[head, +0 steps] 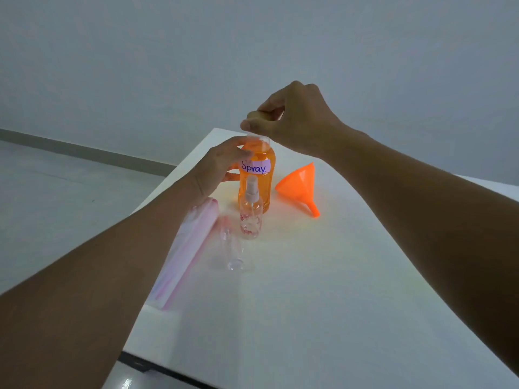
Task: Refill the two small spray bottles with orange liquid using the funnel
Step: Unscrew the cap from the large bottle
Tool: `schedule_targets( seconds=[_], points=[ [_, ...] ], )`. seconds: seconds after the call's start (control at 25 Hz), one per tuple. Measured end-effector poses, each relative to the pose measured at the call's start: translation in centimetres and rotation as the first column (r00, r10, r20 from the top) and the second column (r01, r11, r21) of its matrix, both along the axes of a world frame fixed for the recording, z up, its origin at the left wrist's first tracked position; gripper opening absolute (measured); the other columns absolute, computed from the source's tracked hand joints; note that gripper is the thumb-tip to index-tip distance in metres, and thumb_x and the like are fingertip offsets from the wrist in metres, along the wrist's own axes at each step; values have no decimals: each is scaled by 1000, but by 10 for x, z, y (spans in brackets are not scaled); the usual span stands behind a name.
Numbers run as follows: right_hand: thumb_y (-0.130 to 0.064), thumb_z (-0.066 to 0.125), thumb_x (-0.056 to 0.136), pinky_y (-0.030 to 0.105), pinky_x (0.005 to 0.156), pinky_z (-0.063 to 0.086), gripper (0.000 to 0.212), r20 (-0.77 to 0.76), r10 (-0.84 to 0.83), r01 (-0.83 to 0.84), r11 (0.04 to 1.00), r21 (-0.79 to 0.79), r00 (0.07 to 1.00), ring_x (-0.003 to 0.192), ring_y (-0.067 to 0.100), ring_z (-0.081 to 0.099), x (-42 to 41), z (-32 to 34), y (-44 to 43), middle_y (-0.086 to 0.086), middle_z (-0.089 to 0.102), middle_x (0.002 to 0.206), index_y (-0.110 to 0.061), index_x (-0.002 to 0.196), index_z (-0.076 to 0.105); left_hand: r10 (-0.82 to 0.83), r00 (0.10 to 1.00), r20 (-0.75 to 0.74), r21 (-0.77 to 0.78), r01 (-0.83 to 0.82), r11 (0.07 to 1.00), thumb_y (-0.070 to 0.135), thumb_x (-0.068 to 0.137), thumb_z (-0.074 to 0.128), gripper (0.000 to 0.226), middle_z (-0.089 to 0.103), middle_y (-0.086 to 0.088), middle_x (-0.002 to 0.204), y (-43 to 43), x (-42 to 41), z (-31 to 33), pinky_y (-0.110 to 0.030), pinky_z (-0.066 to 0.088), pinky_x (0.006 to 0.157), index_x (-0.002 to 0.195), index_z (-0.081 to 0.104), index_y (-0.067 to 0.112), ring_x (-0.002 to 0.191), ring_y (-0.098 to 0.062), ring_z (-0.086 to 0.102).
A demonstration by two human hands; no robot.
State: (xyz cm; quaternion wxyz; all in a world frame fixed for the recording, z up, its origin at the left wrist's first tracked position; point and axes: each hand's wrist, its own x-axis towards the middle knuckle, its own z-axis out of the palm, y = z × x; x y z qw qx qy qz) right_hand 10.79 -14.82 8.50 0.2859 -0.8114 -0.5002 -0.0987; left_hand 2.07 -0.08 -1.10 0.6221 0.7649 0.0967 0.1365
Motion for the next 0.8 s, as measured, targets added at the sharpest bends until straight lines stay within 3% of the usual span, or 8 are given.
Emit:
schedule_targets(
  seconds=[0.08, 0.2, 0.28, 0.44, 0.6, 0.72, 0.8],
  points=[
    [-43, 70, 92, 30, 70, 57, 37, 14, -3, 3, 999, -54, 1000, 78, 18, 75, 0, 1, 3, 5, 80, 92, -8, 98, 81, -16, 999, 34, 136, 11, 991, 43, 91, 63, 14, 66, 5, 109, 0, -1, 0, -28, 58, 77, 104, 59, 46, 105, -15, 66],
    [-29, 66, 97, 18, 58, 50, 28, 23, 12, -9, 989, -148, 1000, 70, 5, 68, 0, 5, 9, 1, 81, 101, -5, 97, 81, -34, 997, 68, 276, 14, 961, 38, 93, 61, 17, 64, 16, 97, 1, -3, 4, -16, 56, 63, 107, 58, 46, 94, -8, 67],
    [-20, 64, 97, 16, 58, 47, 25, 43, 28, -19, 980, -198, 999, 67, 0, 63, -1, 8, 11, 0, 80, 103, -1, 93, 79, -49, 998, 33, 235, 40, 971, 41, 91, 63, 16, 68, 9, 100, 6, -2, 5, -23, 60, 69, 107, 62, 44, 99, -12, 68],
    [-21, 65, 97, 22, 67, 49, 20, 120, 101, -65, 960, -271, 988, 86, 9, 64, -1, 12, 12, -5, 74, 90, -8, 99, 79, -78, 997, 12, 213, 74, 974, 43, 90, 64, 27, 69, -2, 115, 9, -1, 2, -35, 60, 84, 117, 63, 41, 109, -17, 67],
    [-14, 64, 97, 13, 61, 37, 13, 123, 160, -110, 936, -335, 980, 72, 1, 56, 0, 21, 9, -21, 51, 74, -11, 93, 76, -90, 996, 15, 173, 86, 981, 49, 85, 68, 41, 68, -5, 121, 11, 0, 1, -46, 57, 92, 124, 62, 41, 113, -21, 66],
    [3, 61, 90, 26, 67, 51, 12, 170, 210, -130, 911, -391, 963, 82, 9, 65, 1, 21, 8, -7, 71, 91, -7, 88, 68, -96, 995, 14, 168, 93, 981, 54, 82, 69, 42, 68, -5, 122, 12, -1, 1, -49, 56, 93, 122, 63, 42, 114, -23, 65],
    [15, 55, 82, 41, 81, 58, 37, 175, 234, -148, 904, -402, 956, 100, 24, 70, 4, 21, 4, 6, 76, 106, -6, 106, 72, -101, 995, 8, 191, 98, 977, 55, 83, 67, 40, 68, -4, 120, 11, -1, 1, -49, 57, 92, 119, 64, 40, 113, -23, 65]
  ],
)
